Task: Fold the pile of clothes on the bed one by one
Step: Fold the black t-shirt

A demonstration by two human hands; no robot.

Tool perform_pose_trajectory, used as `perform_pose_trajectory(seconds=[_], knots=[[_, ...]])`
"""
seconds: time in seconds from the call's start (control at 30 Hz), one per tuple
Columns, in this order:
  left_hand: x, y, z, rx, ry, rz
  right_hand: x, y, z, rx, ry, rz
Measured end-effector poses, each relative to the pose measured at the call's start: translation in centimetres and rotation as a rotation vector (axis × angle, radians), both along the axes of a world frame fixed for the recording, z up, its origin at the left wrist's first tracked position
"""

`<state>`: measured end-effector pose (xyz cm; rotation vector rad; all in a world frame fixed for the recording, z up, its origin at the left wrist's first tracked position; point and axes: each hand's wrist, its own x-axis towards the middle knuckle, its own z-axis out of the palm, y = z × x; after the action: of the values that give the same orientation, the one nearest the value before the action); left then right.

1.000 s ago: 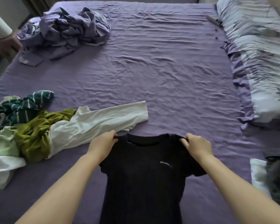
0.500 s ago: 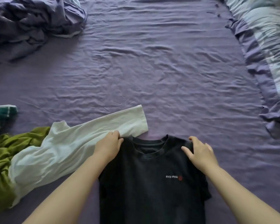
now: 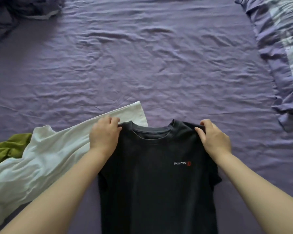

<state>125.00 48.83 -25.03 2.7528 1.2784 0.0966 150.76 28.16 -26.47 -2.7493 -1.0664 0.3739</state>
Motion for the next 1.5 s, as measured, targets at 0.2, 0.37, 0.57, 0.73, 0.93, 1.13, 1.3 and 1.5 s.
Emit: perform_pose_trajectory(seconds=[0.2,0.37,0.57,0.73,0.93,1.13,1.3,1.5], knots=[[4.7,-6.4,-1.5,0.002,-0.043,-0.471,0.8,-1.9,-0.4,-0.145,0.174,-0.048],[8.4,-13.9,-4.3,-0.316,0.199,-0.722,0.7,-4.6,-0.6,-0.187,0.198,-0.028],[10.8,-16.7,-5.8,-0.348,0.302,-0.629,1.9,-6.4,-1.4,0.218,0.439,-0.262],[12.8,-17.6,-5.8,-0.353,0.367,-0.499,1.2,-7.1,-1.4,0.348,0.527,-0.543],[14.9,-18.4,-6.0,-0.336,0.386,-0.354,-2.7,-10.5,-2.2,0.149,0.484,-0.299],[15.3,-18.6,-6.1,-0.272,0.345,-0.428,-2.1,-10.5,-2.5,0.217,0.485,-0.42],[16.3,-17.4,-5.4,-0.342,0.374,-0.436,-2.6,-10.3,-2.4,0.122,0.468,-0.308],[11.3,-15.8,-4.2,-0.308,0.243,-0.338,-4.3,-8.9,-1.7,0.016,0.38,0.097]])
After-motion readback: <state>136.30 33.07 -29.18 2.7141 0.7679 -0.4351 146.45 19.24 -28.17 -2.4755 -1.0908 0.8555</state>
